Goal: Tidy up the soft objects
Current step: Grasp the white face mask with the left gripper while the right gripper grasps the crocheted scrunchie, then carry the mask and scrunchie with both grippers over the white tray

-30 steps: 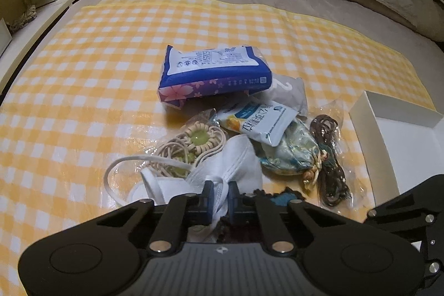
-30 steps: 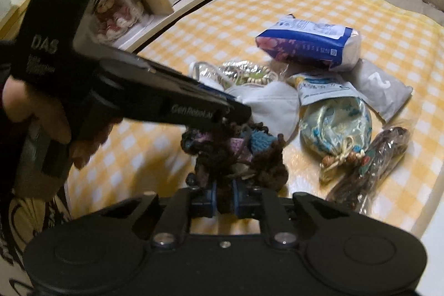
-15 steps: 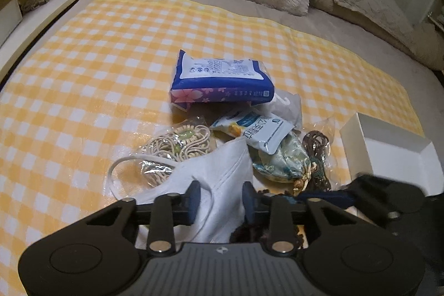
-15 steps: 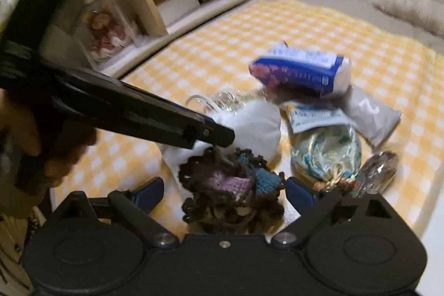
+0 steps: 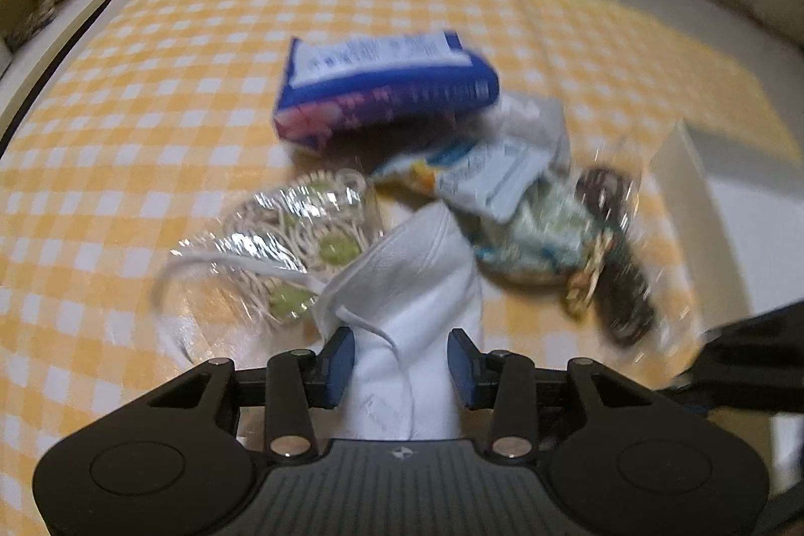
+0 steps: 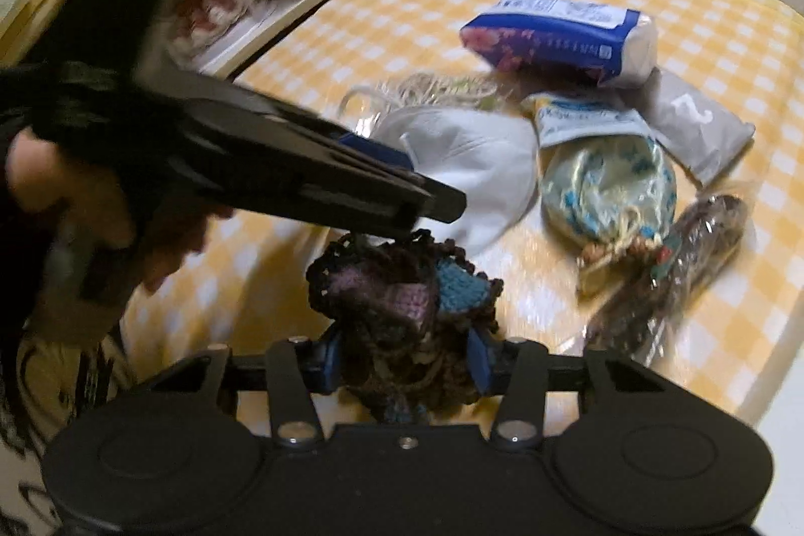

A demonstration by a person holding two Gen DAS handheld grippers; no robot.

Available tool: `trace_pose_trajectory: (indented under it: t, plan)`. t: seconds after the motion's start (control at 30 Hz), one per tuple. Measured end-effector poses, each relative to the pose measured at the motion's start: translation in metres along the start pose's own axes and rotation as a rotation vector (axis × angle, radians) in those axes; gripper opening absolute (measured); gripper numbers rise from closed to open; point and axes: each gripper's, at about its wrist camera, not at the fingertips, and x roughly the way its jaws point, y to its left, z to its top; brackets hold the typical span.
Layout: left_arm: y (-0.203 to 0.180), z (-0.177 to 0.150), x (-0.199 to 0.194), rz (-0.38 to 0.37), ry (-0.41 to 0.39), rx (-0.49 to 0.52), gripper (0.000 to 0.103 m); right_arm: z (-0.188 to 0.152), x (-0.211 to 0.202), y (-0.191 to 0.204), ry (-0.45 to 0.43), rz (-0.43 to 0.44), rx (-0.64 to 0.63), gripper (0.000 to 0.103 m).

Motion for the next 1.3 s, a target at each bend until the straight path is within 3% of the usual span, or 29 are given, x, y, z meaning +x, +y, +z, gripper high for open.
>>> trace_pose_trajectory:
  t: [0.13,0.2,0.27,0.3,0.6,1.0,1.3]
  plan:
    - [-0.008,-0.004,0.002,0.033,-0.007,0.063,0.04,-0.009,-0.008,0.0,0.016,-0.006,-0.015,0.048]
    - [-0.008,-0.005,0.002,0.041,-0.006,0.075,0.018,-0.012,-0.012,-0.002,0.018,-0.011,-0.014,0.048]
    - [-0.006,-0.006,0.001,0.031,-0.001,0.07,0.003,-0.014,-0.015,-0.002,0.02,-0.019,-0.017,0.048]
    - [-0.005,-0.006,-0.001,0.015,0.004,0.062,0.002,-0.015,-0.016,-0.002,0.02,-0.022,-0.018,0.048]
    - [-0.006,-0.009,-0.041,-0.022,-0.07,0.04,0.0,-0.014,-0.042,-0.001,-0.055,-0.07,0.001,0.048]
    - [-0.002,-0.005,-0.116,-0.089,-0.268,-0.051,0.0,-0.012,-0.105,0.011,-0.275,-0.186,0.069,0.048]
    - [-0.016,-0.005,-0.147,-0.157,-0.357,-0.064,0.0,-0.016,-0.152,0.019,-0.436,-0.268,0.127,0.048]
